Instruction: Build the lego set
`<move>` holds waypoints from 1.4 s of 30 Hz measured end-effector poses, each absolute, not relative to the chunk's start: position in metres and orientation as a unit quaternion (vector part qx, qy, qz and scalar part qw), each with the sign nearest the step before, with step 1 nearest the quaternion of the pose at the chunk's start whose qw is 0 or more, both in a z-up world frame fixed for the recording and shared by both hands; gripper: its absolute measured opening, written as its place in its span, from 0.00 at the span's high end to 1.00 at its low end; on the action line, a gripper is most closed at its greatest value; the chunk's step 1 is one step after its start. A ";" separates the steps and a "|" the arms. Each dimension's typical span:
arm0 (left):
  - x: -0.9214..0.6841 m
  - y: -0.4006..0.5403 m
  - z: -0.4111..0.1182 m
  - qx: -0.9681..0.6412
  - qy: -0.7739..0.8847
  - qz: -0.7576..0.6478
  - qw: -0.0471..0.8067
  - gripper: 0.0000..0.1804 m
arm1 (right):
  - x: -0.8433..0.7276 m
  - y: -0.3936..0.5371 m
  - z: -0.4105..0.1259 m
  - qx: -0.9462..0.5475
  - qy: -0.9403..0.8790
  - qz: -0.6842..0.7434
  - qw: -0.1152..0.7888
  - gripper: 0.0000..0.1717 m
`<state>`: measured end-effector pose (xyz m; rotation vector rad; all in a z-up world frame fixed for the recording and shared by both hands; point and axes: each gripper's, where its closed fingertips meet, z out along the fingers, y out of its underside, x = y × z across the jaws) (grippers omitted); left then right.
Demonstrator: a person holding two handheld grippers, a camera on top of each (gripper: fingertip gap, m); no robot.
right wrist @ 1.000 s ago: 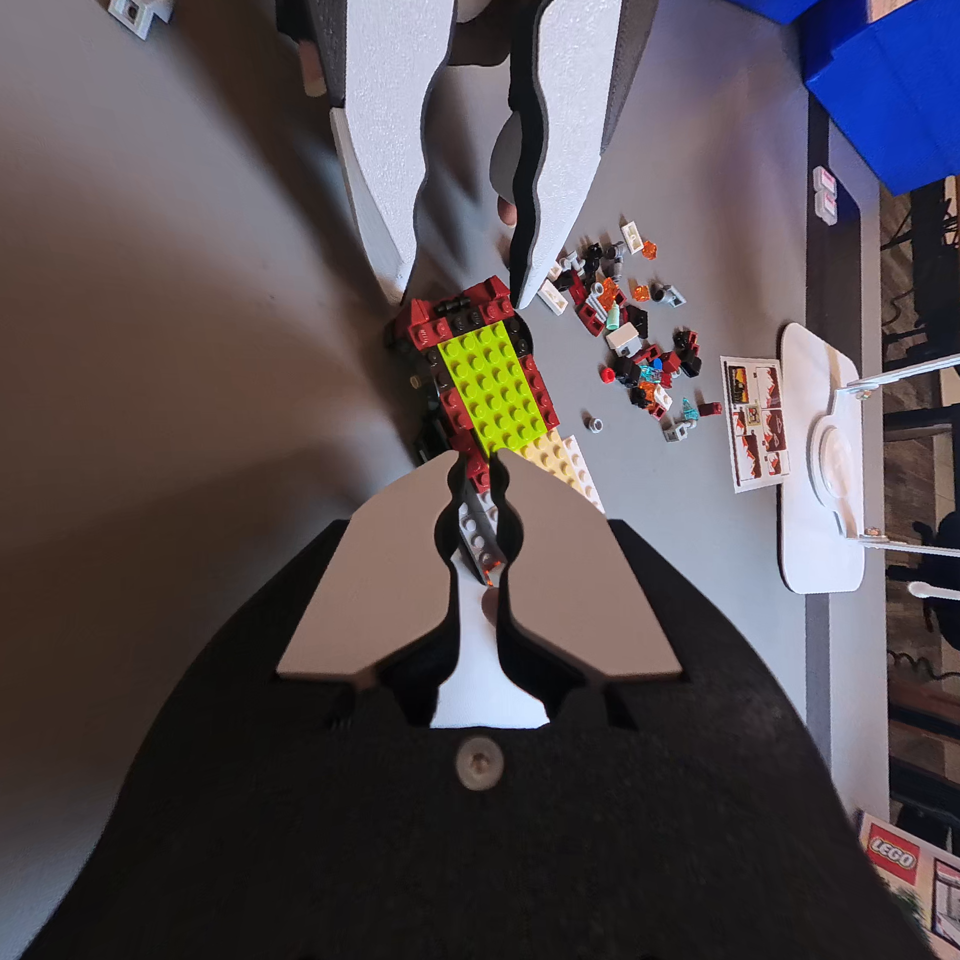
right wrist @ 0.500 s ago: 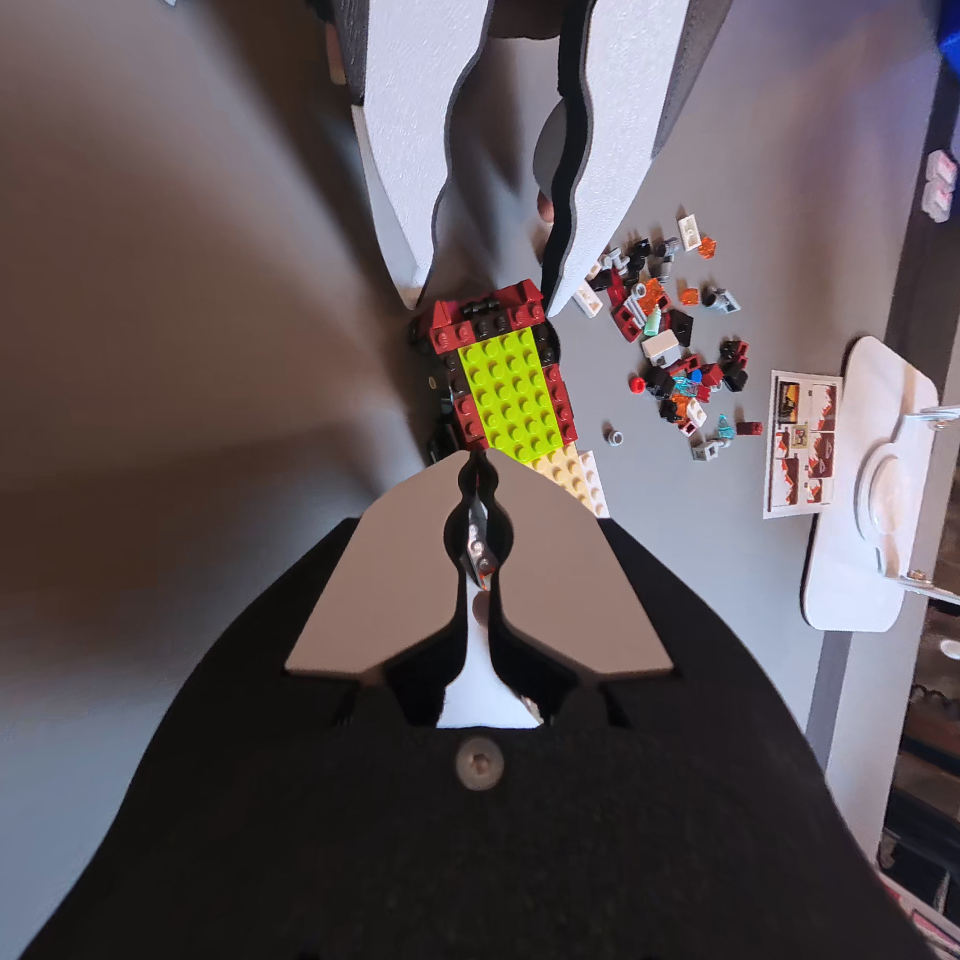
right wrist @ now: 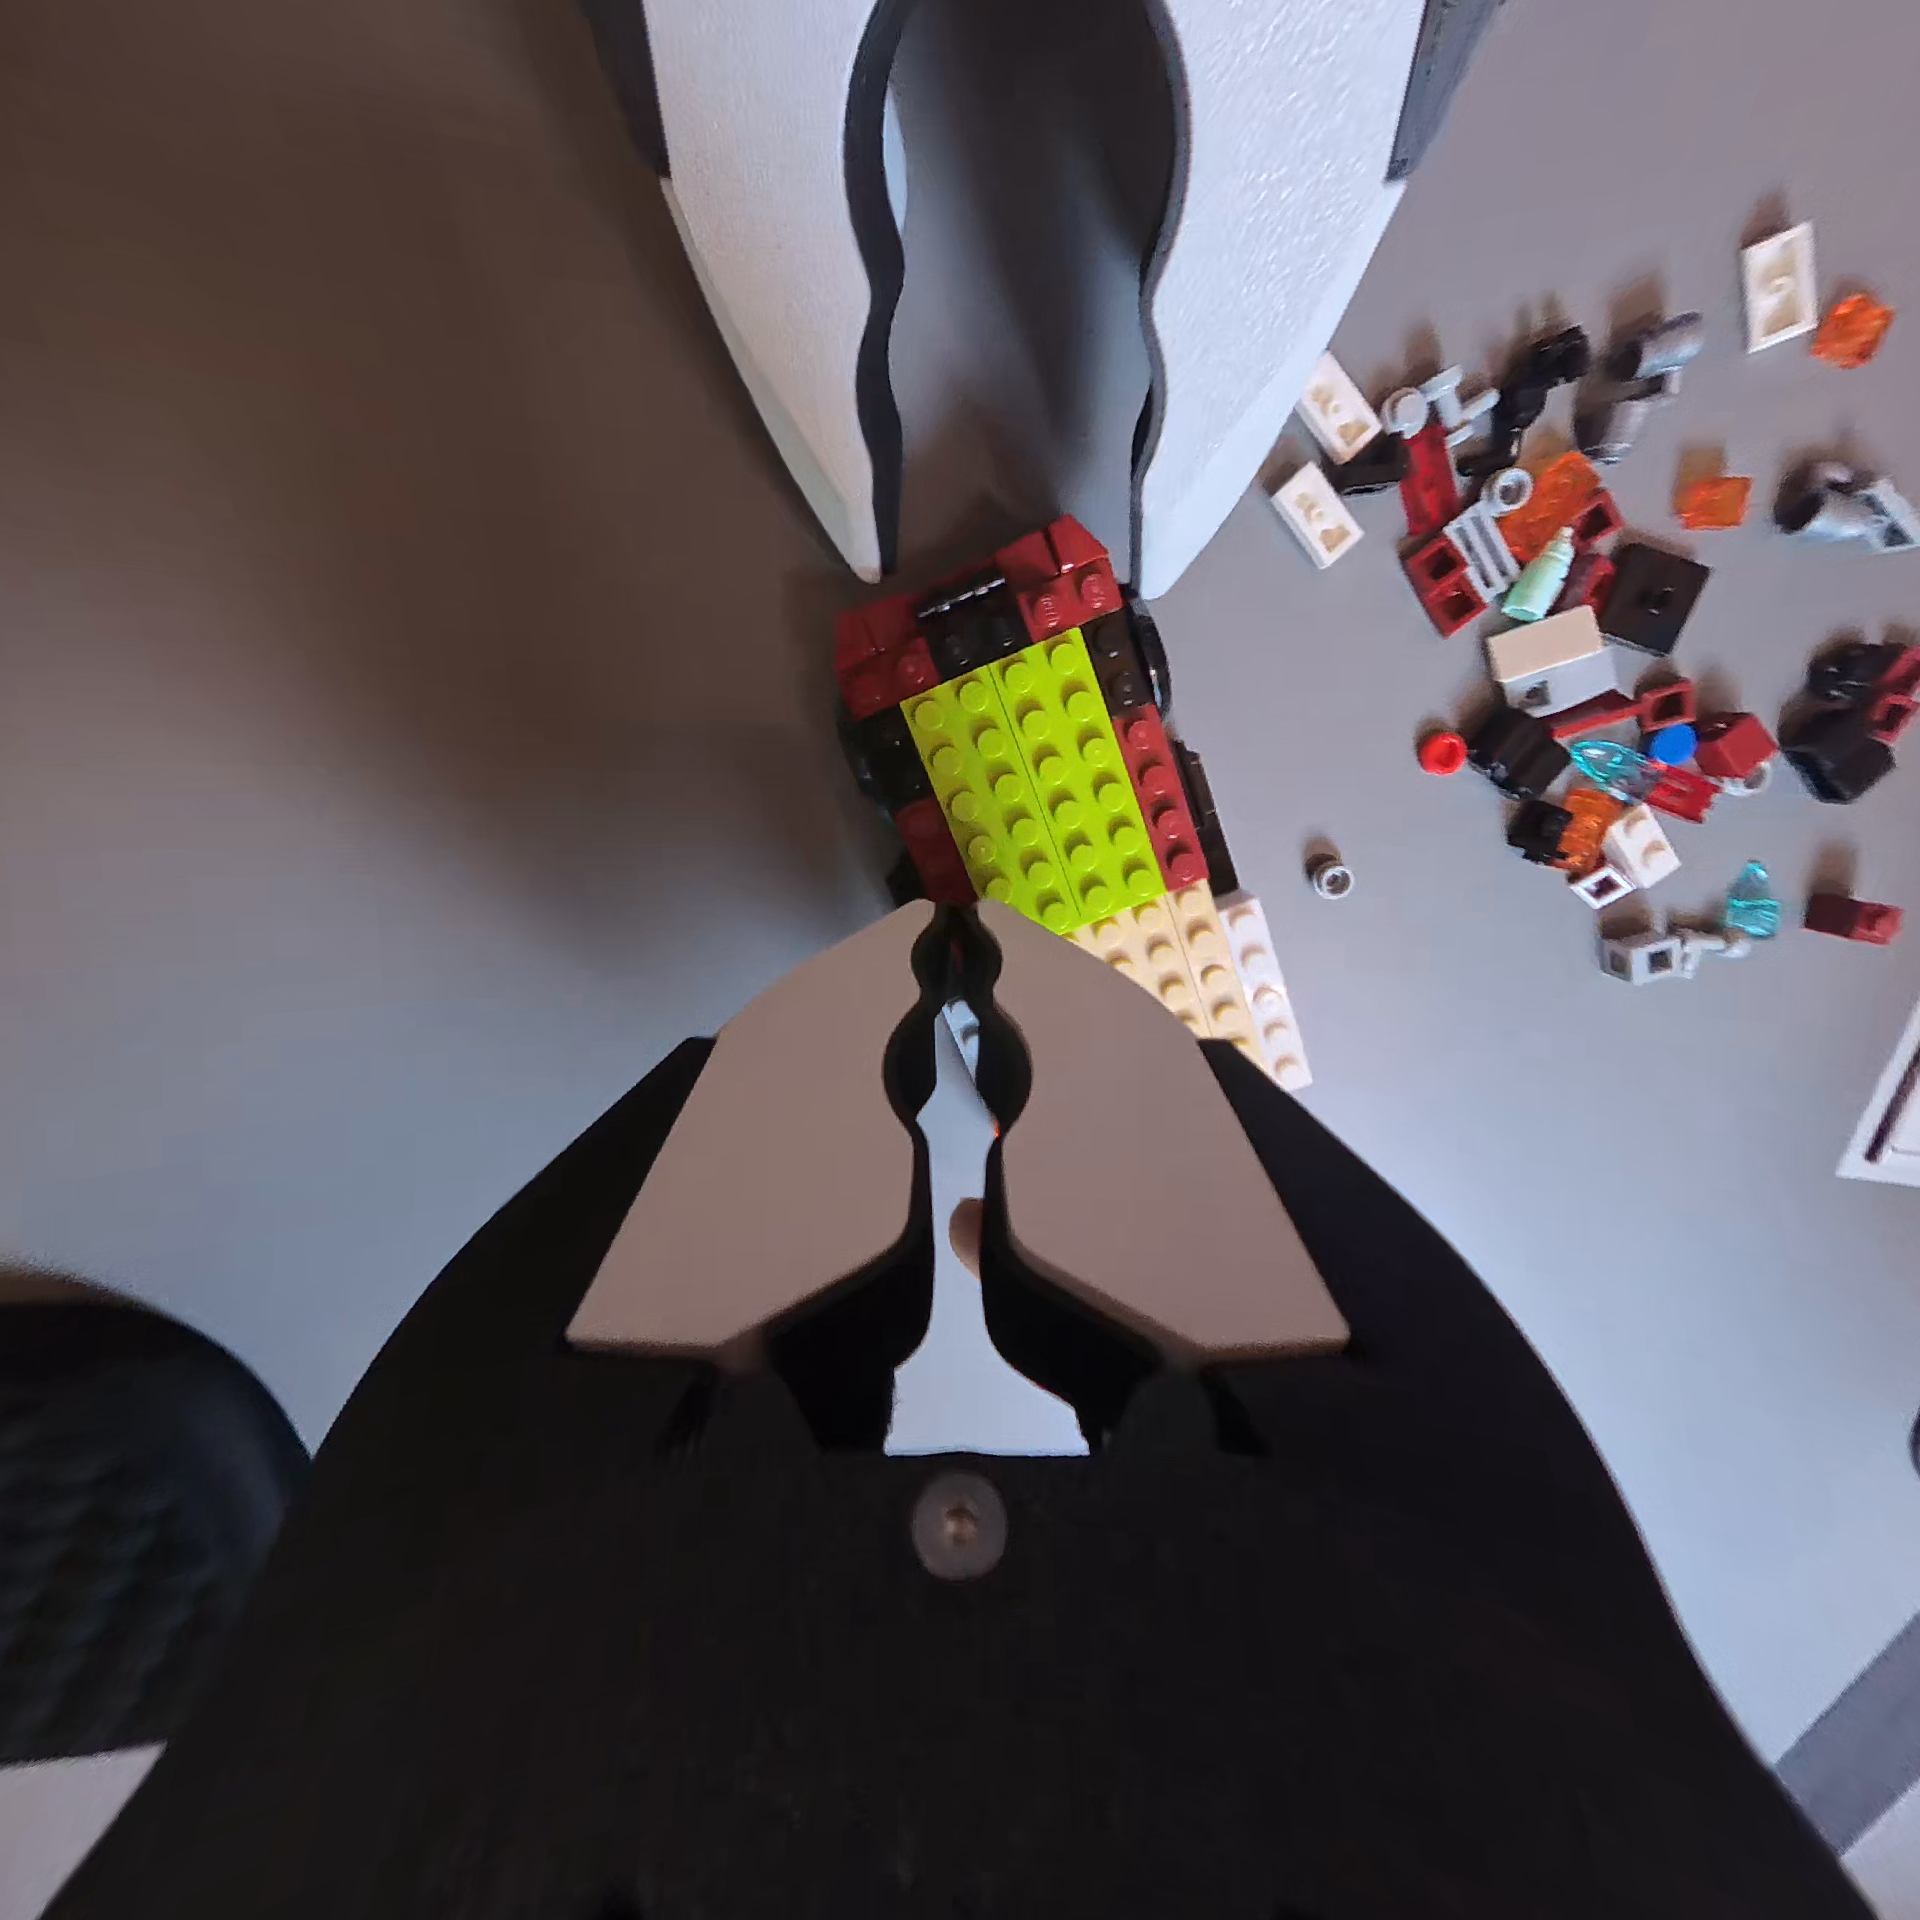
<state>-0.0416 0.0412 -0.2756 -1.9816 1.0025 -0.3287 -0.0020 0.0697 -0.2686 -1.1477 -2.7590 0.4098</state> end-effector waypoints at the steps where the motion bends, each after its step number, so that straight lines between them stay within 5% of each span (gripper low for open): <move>1: -0.042 0.042 -0.276 -0.797 0.401 -0.131 0.433 0.76 | -0.003 0.070 -0.269 -0.376 -0.916 0.133 0.052 0.99; 11: -0.047 0.044 -0.273 -0.803 0.382 -0.142 0.436 0.73 | -0.002 0.070 -0.264 -0.380 -0.914 0.109 0.087 1.00; 16: -0.058 0.047 -0.247 -0.790 0.341 -0.160 0.484 0.75 | 0.000 0.056 -0.188 -0.464 -0.796 0.291 0.259 0.91; 20: -0.060 0.049 -0.230 -0.776 0.331 -0.128 0.522 0.87 | 0.017 0.053 -0.189 -0.506 -0.693 0.321 0.401 0.87; 23: -0.062 0.051 -0.220 -0.768 0.318 -0.101 0.547 1.00 | 0.020 0.048 -0.198 -0.536 -0.623 0.321 0.471 0.91; 26: -0.068 0.054 -0.215 -0.777 0.291 -0.072 0.553 1.00 | 0.023 0.055 -0.201 -0.566 -0.578 0.276 0.519 0.99; 42: -0.040 -0.017 -0.241 -0.851 0.150 -0.084 0.497 1.00 | 0.057 0.011 -0.240 -0.741 -0.402 0.237 0.483 1.00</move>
